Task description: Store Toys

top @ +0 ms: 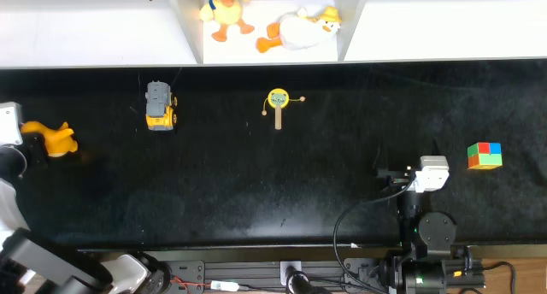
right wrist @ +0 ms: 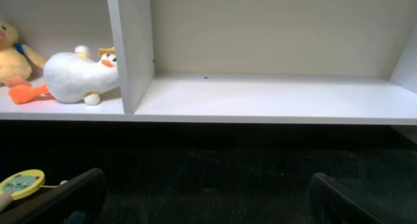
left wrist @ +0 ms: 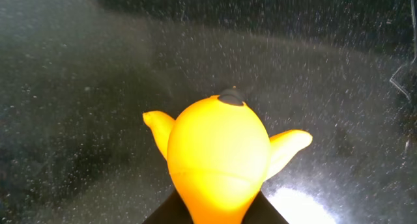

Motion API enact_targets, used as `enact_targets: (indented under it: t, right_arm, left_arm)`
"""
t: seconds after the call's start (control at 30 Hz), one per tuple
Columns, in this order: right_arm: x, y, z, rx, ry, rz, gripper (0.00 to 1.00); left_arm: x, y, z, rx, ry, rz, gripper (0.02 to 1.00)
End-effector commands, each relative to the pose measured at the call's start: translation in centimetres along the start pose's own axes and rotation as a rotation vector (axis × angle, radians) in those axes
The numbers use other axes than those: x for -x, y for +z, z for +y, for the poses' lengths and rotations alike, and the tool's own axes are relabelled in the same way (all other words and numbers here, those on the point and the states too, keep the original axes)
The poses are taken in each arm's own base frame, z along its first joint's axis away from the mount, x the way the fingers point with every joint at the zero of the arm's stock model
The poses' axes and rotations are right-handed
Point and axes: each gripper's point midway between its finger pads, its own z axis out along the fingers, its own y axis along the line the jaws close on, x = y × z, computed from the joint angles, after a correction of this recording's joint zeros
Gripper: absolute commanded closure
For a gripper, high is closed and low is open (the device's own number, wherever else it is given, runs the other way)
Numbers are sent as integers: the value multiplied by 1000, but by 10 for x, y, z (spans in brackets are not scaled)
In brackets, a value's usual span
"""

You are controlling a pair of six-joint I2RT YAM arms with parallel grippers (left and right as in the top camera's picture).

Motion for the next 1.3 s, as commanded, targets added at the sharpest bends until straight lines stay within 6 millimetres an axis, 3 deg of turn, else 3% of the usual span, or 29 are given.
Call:
enact_targets:
  t: [0.03, 0.23, 0.5, 0.73, 1.03, 1.3]
  right_arm:
    - [-4, 0, 1, 4, 8, 1, 7]
    - [-4, 0, 1, 4, 8, 1, 5]
    - [-4, 0, 1, 4, 8, 1, 5]
    - [-4, 0, 1, 4, 8, 1, 5]
    - [-4, 0, 1, 4, 8, 1, 7]
    - [-4, 0, 1, 4, 8, 1, 7]
  left_arm:
    - [39, -44, -4, 39, -58, -147, 969]
    - [83, -84, -27, -21, -101, -349, 941]
    - [135, -88, -50, -37, -135, -502, 910]
    - [151, -64, -53, -15, -156, -446, 908]
    - [169, -28, -40, 1, -160, -317, 908]
    - [183, -13, -54, 65, -101, -289, 904]
